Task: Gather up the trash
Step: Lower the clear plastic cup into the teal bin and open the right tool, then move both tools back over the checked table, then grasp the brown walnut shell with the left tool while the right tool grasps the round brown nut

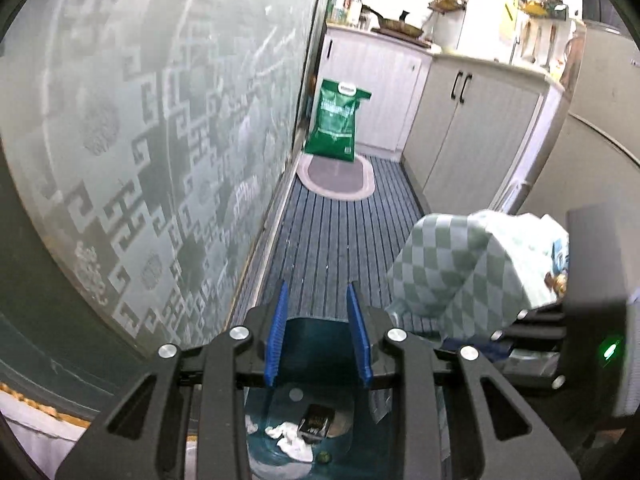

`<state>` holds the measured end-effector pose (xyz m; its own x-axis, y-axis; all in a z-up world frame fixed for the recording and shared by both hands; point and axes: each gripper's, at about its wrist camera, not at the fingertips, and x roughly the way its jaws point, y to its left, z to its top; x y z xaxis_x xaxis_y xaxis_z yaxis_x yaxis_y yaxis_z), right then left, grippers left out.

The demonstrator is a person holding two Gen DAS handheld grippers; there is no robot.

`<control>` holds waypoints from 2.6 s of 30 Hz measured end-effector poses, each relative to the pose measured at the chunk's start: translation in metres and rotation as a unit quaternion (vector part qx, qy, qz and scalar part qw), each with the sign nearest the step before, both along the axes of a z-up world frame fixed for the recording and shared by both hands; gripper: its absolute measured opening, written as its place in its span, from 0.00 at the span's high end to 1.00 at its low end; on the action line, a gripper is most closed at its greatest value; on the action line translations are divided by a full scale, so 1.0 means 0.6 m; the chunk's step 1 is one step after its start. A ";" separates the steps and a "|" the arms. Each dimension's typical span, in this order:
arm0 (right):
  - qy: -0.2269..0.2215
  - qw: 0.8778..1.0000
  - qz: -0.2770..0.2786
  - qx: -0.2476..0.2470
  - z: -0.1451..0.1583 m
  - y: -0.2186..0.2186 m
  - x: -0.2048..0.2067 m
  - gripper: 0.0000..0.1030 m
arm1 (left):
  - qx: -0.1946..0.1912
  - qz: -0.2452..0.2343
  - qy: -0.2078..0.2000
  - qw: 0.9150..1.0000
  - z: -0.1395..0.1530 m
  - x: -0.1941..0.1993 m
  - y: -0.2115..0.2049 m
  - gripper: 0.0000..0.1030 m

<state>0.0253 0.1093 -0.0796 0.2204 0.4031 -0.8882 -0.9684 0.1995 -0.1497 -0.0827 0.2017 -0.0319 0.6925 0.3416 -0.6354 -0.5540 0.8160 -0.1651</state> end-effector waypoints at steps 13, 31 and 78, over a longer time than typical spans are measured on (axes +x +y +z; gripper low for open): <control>0.039 0.999 0.011 -0.013 -0.026 0.010 -0.008 0.80 | 0.021 0.010 -0.068 0.997 0.044 -0.027 -0.008 0.68; 0.038 0.991 -0.055 0.115 0.066 -0.041 0.047 0.52 | 0.043 -0.019 -0.114 0.992 0.088 -0.002 -0.054 0.53; 0.061 0.927 -0.299 0.216 0.116 -0.488 0.318 0.43 | 0.097 -0.221 0.055 0.969 -0.043 0.287 -0.305 0.52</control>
